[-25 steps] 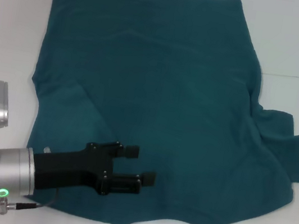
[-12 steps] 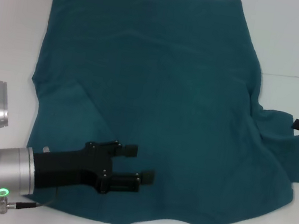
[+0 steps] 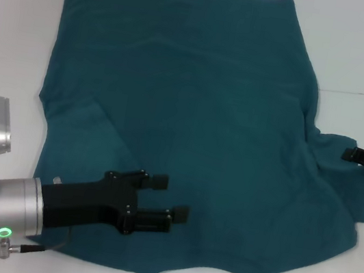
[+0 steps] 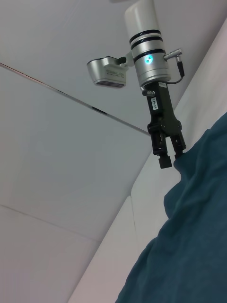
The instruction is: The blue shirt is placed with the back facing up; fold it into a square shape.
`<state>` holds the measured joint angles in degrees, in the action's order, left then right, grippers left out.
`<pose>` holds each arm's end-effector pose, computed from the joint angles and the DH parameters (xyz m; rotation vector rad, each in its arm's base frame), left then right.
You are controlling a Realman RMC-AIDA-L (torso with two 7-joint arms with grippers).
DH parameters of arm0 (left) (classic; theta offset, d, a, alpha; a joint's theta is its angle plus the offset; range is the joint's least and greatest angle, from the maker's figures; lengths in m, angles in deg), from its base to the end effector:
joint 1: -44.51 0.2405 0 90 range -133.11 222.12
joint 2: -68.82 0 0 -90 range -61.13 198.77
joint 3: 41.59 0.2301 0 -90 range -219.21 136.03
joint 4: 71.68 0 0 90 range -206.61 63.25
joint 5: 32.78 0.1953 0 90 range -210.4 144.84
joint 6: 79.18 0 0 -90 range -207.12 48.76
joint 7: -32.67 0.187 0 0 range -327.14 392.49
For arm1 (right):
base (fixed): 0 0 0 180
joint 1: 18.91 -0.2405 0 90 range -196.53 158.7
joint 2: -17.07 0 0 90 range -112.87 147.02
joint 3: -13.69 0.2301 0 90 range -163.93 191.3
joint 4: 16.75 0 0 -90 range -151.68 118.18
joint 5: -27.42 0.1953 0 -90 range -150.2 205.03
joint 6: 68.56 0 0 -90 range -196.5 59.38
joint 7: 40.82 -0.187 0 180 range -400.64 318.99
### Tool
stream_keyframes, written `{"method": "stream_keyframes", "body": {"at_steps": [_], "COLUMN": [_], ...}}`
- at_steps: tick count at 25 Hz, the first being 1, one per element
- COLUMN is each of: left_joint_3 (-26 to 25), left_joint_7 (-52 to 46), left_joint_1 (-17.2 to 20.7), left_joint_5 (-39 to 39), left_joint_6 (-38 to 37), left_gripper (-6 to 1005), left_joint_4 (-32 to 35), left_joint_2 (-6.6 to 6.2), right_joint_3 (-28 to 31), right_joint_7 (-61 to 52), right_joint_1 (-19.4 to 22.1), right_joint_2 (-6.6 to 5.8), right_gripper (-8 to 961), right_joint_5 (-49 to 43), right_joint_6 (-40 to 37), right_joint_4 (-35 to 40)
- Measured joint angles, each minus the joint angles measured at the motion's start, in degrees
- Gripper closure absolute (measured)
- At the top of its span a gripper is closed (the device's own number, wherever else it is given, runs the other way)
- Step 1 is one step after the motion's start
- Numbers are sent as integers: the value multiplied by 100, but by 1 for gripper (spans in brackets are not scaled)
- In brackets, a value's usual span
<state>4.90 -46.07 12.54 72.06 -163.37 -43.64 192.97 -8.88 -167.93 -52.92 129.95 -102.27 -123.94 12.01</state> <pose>-0.1791 0.3078 -0.0819 -2.7292 -0.7986 -0.9331 0.3428 0.3905 0.0381 -1.6746 1.7008 0.5801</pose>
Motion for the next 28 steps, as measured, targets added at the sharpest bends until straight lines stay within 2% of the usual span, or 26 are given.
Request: {"method": "stream_keyframes", "body": {"at_steps": [11,28], "left_joint_3": [0,-9], "left_joint_7": [0,-4], "left_joint_1": [-3,-20], "left_joint_5": [-1,-9], "left_joint_6": [0,-1], "left_gripper": [123,124], "left_joint_4": [0,6], "left_joint_2": [-5,-10], "right_joint_3": [44,32], "right_joint_7": [2,-1], "right_joint_1": [26,-49], "right_joint_2": [-35,47], "right_gripper": [151,156], "right_joint_5": [11,61], "right_joint_6": [47,29], "right_joint_4": [-10,-124]}}
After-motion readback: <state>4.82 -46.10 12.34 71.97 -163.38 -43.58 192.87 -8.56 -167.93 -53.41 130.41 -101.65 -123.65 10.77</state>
